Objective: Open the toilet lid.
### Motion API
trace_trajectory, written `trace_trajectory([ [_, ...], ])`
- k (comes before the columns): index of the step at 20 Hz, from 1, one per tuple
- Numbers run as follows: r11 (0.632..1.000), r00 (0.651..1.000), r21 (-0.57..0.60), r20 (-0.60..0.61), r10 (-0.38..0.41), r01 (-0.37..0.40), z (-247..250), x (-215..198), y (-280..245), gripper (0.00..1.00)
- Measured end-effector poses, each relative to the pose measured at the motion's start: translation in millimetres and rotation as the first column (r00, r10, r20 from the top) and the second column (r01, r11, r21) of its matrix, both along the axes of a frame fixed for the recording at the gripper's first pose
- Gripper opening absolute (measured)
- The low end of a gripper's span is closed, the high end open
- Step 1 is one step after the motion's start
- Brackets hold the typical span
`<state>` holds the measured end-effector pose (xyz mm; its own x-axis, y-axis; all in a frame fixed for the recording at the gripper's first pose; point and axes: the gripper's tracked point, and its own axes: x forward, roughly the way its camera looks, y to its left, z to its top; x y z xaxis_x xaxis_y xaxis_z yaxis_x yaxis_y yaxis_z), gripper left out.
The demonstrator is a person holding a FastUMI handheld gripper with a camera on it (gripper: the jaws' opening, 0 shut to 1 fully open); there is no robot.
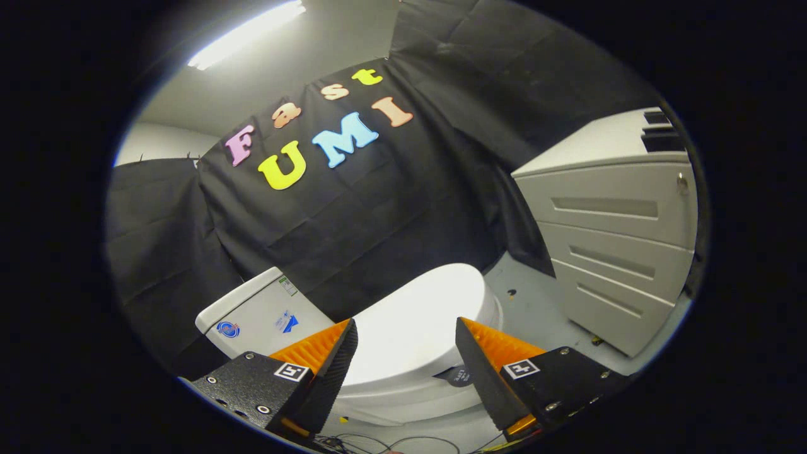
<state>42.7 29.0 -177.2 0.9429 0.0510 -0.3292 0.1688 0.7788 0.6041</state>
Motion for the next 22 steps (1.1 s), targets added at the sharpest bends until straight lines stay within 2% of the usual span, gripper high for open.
trace_trajectory([
  [6, 0.986, 0.991, 0.132, -0.101, -0.085, 0.098, -42, 2, -7, 0.96],
  [12, 0.947, 0.963, 0.229, -0.202, -0.178, 0.223, -81, 1, -26, 0.96],
  [18, 0.910, 0.932, 0.296, -0.302, -0.199, 0.290, -117, -2, -27, 0.96],
  [22, 0.900, 0.917, 0.321, -0.359, -0.173, 0.296, -140, 2, -19, 0.96],
])
